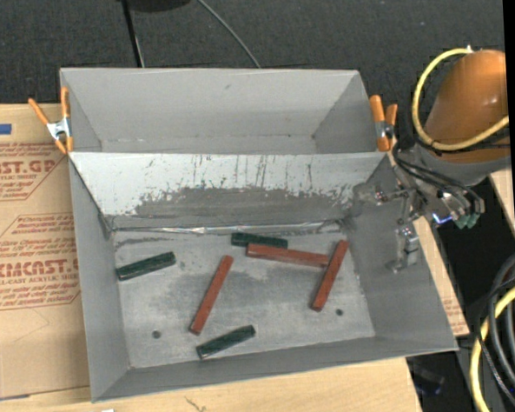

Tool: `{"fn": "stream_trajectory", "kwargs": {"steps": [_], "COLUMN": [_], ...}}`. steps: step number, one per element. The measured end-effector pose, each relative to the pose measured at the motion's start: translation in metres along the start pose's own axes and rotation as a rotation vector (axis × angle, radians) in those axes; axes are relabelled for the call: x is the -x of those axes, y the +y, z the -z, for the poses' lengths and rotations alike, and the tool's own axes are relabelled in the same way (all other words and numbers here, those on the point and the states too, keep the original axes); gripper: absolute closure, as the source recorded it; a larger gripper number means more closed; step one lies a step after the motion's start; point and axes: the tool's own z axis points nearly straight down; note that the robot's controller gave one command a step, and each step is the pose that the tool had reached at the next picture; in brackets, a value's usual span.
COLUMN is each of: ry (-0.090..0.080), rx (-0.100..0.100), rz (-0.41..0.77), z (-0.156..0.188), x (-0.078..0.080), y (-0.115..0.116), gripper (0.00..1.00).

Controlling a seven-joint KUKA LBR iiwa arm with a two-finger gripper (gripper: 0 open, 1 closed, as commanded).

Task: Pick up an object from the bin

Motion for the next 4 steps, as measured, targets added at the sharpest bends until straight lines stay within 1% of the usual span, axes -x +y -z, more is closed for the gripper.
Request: {"fn": "stream_trajectory", "kwargs": {"steps": [1,2,3,4], "ry": [-0.013,-0.006,-0.007,-0.007], "rx": [-0.006,-0.002,-0.001,-0.002], "rz": [-0.122,-0.133,0.114,0.114], "z": [-0.039,-0.084,-0.141,-0.141], "x": [0.007,0.017,0.028,0.028], "y": [0.006,0.003,0.006,0.006], "gripper": [0.0,0.0,1.0,1.0]}}
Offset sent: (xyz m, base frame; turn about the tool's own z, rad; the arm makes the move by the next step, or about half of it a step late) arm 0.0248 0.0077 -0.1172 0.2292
